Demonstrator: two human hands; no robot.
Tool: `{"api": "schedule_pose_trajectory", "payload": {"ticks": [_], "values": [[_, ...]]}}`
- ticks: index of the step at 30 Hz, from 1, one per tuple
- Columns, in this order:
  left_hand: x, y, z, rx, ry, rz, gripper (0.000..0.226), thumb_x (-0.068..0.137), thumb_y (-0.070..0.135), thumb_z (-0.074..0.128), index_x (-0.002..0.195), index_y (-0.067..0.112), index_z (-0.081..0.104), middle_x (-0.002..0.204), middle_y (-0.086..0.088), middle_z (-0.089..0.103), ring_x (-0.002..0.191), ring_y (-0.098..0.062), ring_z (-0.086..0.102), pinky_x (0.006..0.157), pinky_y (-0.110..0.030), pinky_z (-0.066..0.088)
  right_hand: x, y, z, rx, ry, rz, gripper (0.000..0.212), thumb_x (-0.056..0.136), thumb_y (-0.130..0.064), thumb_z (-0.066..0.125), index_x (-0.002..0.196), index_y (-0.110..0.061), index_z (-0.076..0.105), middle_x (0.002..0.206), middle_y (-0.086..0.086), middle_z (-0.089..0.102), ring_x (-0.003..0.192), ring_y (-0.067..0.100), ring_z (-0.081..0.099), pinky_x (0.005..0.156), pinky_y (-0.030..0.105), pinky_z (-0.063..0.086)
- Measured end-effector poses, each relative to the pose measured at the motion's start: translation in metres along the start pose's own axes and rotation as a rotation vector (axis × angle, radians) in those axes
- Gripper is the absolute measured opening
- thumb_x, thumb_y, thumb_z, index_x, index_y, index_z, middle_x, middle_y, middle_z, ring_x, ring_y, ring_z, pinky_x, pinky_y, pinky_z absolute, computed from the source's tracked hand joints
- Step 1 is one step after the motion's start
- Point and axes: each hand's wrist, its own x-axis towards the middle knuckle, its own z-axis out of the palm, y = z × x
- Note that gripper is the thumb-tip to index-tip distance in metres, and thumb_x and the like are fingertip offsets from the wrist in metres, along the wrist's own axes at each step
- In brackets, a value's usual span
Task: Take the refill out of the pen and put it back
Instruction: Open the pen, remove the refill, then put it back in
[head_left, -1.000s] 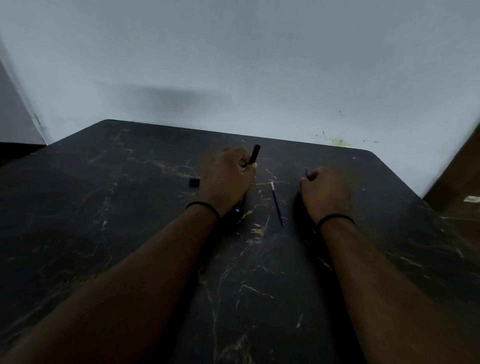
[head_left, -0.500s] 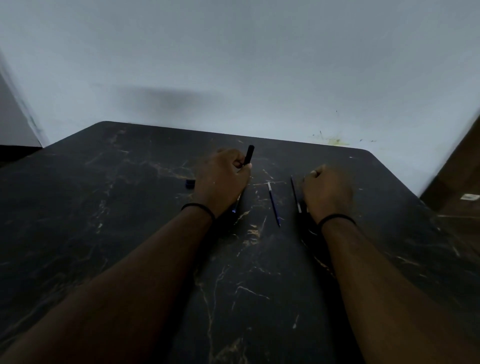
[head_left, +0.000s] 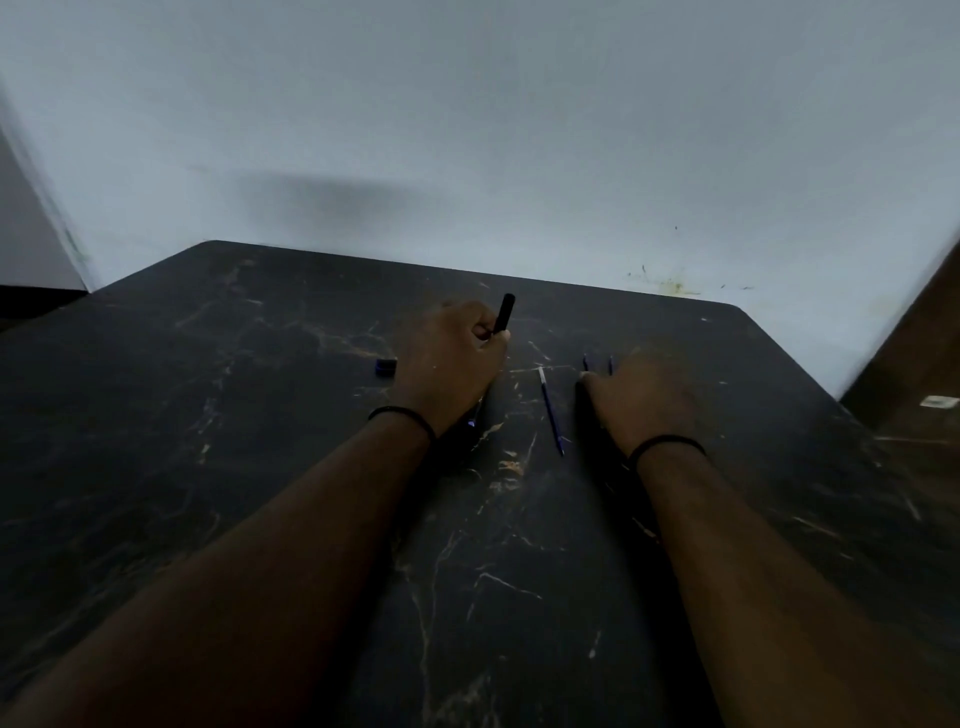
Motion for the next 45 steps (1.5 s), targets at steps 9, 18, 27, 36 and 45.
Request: {"api": "schedule_pose_trajectory", "payload": {"ticks": [9,18,27,36,45], "values": [[-0.001,0.0,0.001,-0.009,0.001,-0.014,0.015,0.088,0.031,0.07,0.082,0.017,0.068,0.082,0.001,0.067,0.074,-0.013,0.061,0.068,-0.031,0.053,0.001,0.001,0.002,-0.012,0.021,-0.015,0.031,0.096,-0.036,0.053,0.076,-0.012,0.056,0.077,0.009,0.055,0.076,0.031,0.059,0.063,0.029,0.036],[-0.002,0.001,0.002,-0.012,0.019,0.002,0.018,0.087,0.03,0.071,0.079,0.014,0.067,0.08,0.0,0.067,0.073,-0.015,0.061,0.065,-0.03,0.051,-0.001,-0.001,0.001,-0.063,0.026,-0.045,0.029,0.097,-0.032,0.05,0.092,-0.007,0.066,0.093,0.014,0.064,0.082,0.031,0.06,0.067,0.029,0.039],[0.0,-0.001,0.003,-0.019,0.01,0.003,0.016,0.087,0.029,0.071,0.079,0.015,0.068,0.081,0.0,0.068,0.072,-0.012,0.061,0.064,-0.026,0.051,-0.001,-0.001,0.0,-0.003,0.038,-0.037,0.035,0.097,-0.037,0.051,0.09,-0.006,0.066,0.089,0.012,0.064,0.078,0.028,0.059,0.067,0.03,0.042],[0.001,-0.003,0.004,-0.026,0.011,0.004,0.018,0.087,0.029,0.07,0.079,0.013,0.068,0.079,-0.002,0.068,0.073,-0.015,0.062,0.065,-0.029,0.052,-0.017,-0.028,-0.003,-0.072,0.055,-0.21,0.03,0.094,-0.042,0.054,0.096,-0.014,0.067,0.097,0.009,0.069,0.091,0.03,0.065,0.08,0.038,0.055],[0.002,-0.007,0.007,-0.022,0.055,0.013,0.018,0.084,0.029,0.071,0.076,0.013,0.067,0.079,-0.001,0.068,0.073,-0.015,0.061,0.061,-0.025,0.046,-0.038,-0.045,0.0,-0.233,-0.05,-0.291,0.03,0.088,-0.039,0.062,0.099,-0.012,0.068,0.106,0.01,0.07,0.095,0.031,0.067,0.07,0.03,0.042]]}}
